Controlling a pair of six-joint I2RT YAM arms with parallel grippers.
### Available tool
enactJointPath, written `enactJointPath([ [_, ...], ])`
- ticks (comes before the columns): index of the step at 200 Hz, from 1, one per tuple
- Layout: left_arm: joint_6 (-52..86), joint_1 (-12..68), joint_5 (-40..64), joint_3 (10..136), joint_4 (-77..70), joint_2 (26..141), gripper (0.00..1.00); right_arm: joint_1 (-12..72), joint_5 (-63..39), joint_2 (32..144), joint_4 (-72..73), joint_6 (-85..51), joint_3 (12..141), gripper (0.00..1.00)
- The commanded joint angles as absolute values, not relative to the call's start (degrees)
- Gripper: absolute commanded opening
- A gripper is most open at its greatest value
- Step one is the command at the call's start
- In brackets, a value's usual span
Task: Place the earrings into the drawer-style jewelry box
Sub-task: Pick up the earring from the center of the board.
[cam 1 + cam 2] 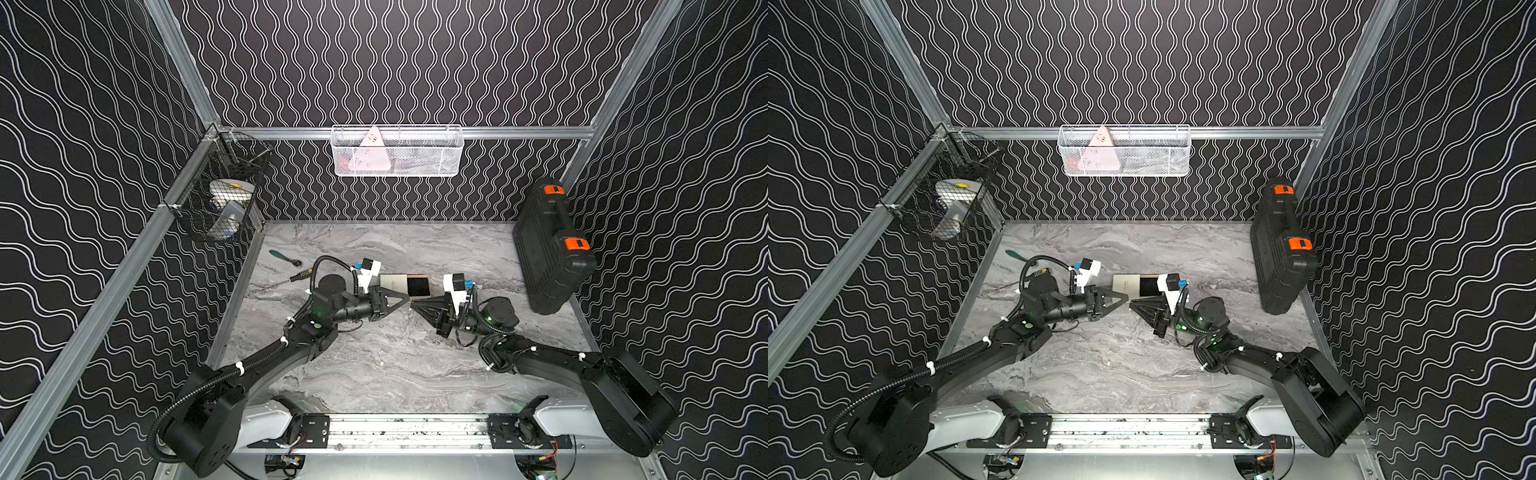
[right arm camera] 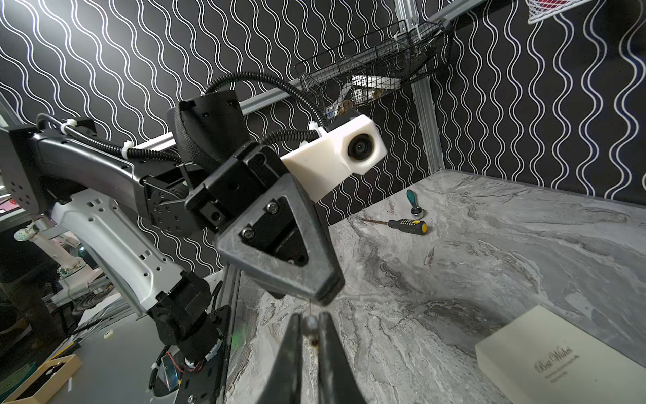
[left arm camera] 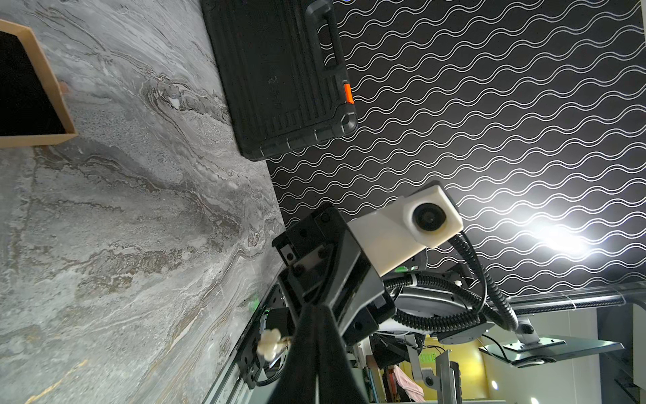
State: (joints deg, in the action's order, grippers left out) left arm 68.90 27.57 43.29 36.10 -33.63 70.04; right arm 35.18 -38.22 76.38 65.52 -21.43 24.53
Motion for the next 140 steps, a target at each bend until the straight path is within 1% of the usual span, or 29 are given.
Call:
enactJointPath([
  [1, 68.8, 27.51, 43.86, 36.34, -34.63, 69.53, 0.07, 35.25, -38.32, 75.95, 68.94, -21.62, 24.35, 0.11],
  [16, 68.87, 27.58, 43.84, 36.3, -34.8, 69.52, 0.07, 35.25, -38.5, 75.72, 68.61, -21.56, 24.5, 0.11],
  [33, 69.07, 27.52, 43.96, 36.23, -35.02, 69.52, 0.07, 35.29, -38.5, 75.54, 68.31, -21.53, 24.52, 0.09],
  [67, 68.86, 27.6, 43.95, 36.3, -34.72, 69.26, 0.08, 35.24, -38.58, 75.42, 68.12, -21.62, 24.61, 0.08],
  [89, 68.8, 27.6, 44.01, 36.21, -34.71, 69.17, 0.08, 35.25, -38.75, 75.58, 68.42, -21.86, 24.69, 0.05],
  [115, 68.77, 27.6, 44.0, 36.21, -34.72, 69.15, 0.08, 35.27, -38.91, 75.63, 68.47, -21.97, 24.7, 0.03],
  [140, 68.69, 27.62, 43.85, 36.12, -34.56, 69.03, 0.08, 35.24, -39.03, 75.38, 67.75, -21.63, 24.61, 0.03],
])
